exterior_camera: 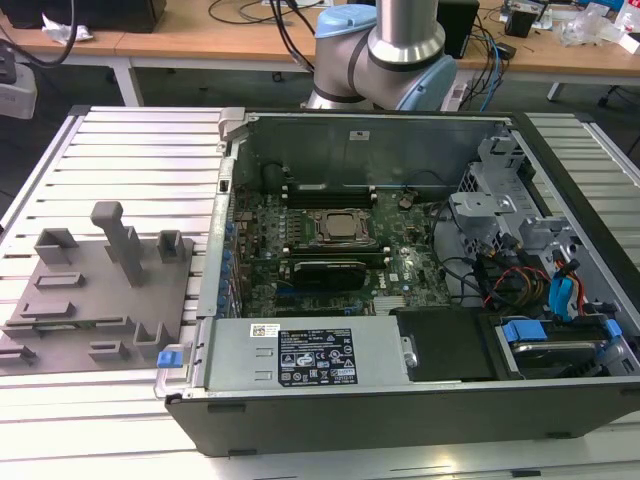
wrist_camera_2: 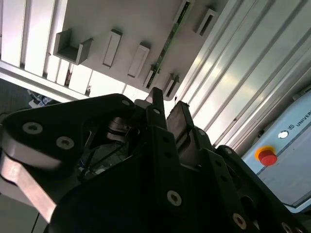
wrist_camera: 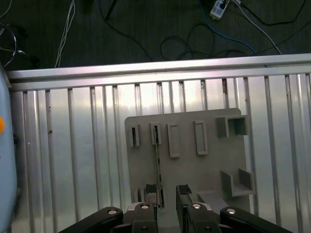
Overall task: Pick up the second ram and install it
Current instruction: 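Pick up the second ram and move it above second insertion slot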
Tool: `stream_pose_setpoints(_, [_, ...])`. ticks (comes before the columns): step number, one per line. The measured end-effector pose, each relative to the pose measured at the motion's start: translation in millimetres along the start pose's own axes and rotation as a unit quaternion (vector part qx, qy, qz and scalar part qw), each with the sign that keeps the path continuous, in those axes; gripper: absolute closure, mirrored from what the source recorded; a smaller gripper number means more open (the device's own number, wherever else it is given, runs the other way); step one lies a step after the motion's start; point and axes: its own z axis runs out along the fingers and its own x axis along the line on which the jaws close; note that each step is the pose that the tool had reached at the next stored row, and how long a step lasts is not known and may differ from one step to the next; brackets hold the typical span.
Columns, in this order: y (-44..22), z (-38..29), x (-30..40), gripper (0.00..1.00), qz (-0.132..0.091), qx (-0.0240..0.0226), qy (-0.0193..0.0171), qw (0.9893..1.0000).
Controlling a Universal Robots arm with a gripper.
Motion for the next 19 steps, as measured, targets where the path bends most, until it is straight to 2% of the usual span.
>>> stream_pose_setpoints(19, [-0.7, 15.0, 0.3, 0.70, 0.000, 0.0000, -0.0002, 1.0000])
